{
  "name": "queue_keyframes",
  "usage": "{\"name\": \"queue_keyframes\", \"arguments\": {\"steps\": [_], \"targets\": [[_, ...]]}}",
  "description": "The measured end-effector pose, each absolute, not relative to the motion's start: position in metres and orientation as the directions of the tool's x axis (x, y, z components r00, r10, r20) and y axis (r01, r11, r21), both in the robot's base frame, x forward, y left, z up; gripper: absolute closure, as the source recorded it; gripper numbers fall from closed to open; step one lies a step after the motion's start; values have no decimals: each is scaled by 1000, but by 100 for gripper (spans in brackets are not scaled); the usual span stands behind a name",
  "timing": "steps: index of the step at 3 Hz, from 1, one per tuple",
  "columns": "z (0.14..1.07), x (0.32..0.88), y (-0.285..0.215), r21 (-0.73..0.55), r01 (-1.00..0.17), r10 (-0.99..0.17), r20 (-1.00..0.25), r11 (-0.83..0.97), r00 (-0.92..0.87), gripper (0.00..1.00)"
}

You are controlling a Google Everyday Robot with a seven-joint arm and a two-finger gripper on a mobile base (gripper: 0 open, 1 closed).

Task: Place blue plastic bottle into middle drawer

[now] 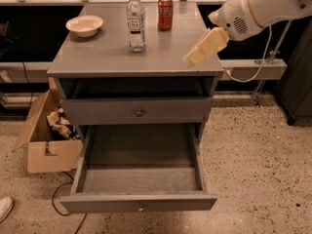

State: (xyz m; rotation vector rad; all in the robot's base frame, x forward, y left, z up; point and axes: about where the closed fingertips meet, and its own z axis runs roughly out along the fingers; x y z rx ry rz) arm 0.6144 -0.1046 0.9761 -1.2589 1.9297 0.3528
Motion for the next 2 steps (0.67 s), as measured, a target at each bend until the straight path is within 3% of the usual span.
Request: {"name": "queue_keyframes", "arguments": {"steps": [2], "targets": [[968,658,-92,-180,-840,-584,-789,513,-188,0]]}}
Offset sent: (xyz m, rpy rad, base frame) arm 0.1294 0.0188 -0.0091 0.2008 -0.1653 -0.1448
